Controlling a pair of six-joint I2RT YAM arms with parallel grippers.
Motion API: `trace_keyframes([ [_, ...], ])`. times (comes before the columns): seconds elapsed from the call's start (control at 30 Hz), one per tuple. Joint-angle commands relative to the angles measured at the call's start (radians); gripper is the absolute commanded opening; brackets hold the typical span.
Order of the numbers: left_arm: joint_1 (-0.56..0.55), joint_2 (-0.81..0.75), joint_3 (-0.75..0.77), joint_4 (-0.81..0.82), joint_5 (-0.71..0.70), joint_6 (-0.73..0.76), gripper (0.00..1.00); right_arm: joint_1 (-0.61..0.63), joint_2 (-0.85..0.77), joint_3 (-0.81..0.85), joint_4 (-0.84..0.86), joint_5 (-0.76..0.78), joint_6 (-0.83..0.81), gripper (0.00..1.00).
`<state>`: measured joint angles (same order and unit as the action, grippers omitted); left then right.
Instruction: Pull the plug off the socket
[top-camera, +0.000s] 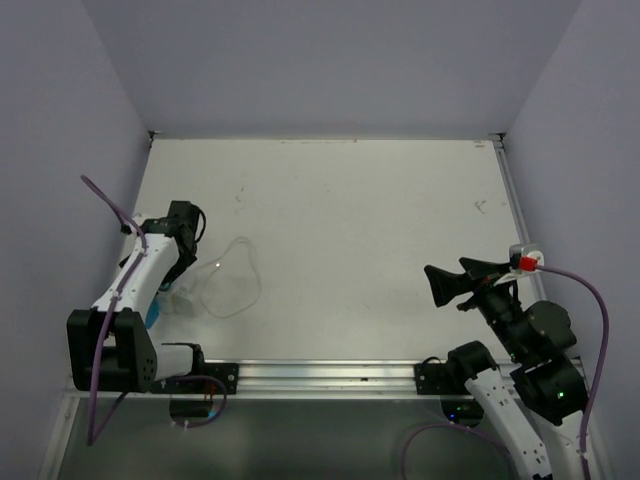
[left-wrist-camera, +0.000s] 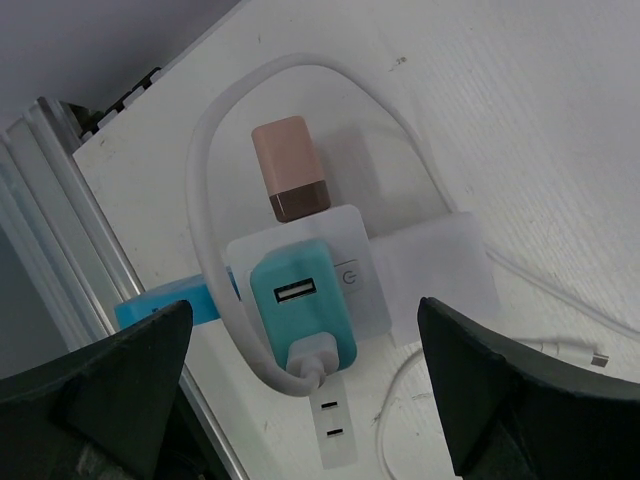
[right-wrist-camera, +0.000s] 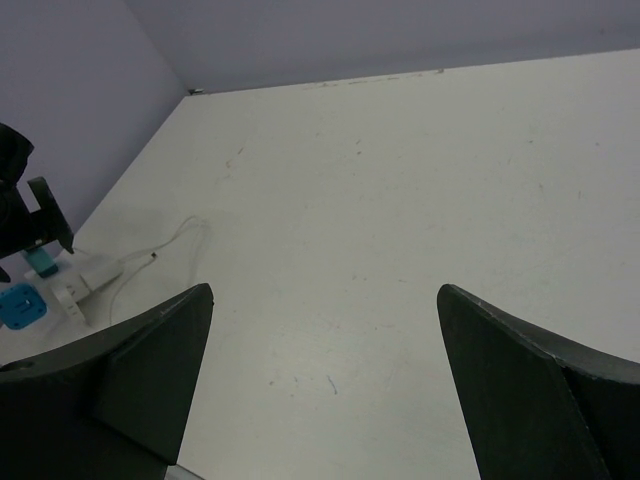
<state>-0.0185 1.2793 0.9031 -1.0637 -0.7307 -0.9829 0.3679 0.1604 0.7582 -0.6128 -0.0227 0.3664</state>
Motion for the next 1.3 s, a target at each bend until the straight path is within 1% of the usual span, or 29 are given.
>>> trace_keyframes([
  [0.0, 0.011, 0.012, -0.006, 0.051, -0.052, -0.079, 0.98, 0.014, -0.001, 0.035, -0.021, 0.020, -0.037, 0.99],
  [0.27, 0.015, 0.037, -0.041, 0.080, -0.065, -0.085, 0.93, 0.020, 0.024, 0.058, -0.054, 0.004, -0.037, 0.99],
  [0.47, 0.019, 0.049, -0.076, 0.123, -0.050, -0.071, 0.91, 0.020, 0.044, 0.076, -0.070, -0.006, -0.035, 0.99],
  [0.57, 0.019, 0.057, -0.090, 0.146, -0.047, -0.057, 0.85, 0.020, 0.050, 0.084, -0.071, -0.017, -0.026, 0.99],
  [0.8, 0.019, 0.061, -0.099, 0.238, 0.008, 0.051, 0.75, 0.020, 0.059, 0.084, -0.067, -0.025, -0.012, 0.99],
  [0.9, 0.019, 0.046, -0.101, 0.304, 0.063, 0.122, 0.70, 0.020, 0.068, 0.086, -0.059, -0.034, -0.004, 0.99],
  [0.93, 0.019, 0.043, -0.102, 0.321, 0.103, 0.137, 0.67, 0.020, 0.068, 0.087, -0.056, -0.036, -0.006, 0.99],
  [1.13, 0.014, 0.020, -0.104, 0.441, 0.278, 0.220, 0.65, 0.020, 0.082, 0.092, -0.054, -0.043, 0.002, 0.99],
  [1.23, -0.032, 0.031, -0.084, 0.485, 0.335, 0.228, 0.66, 0.020, 0.090, 0.093, -0.050, -0.046, 0.006, 0.99],
  [1.27, -0.078, 0.046, -0.075, 0.502, 0.340, 0.228, 0.66, 0.020, 0.094, 0.093, -0.050, -0.049, 0.008, 0.99],
])
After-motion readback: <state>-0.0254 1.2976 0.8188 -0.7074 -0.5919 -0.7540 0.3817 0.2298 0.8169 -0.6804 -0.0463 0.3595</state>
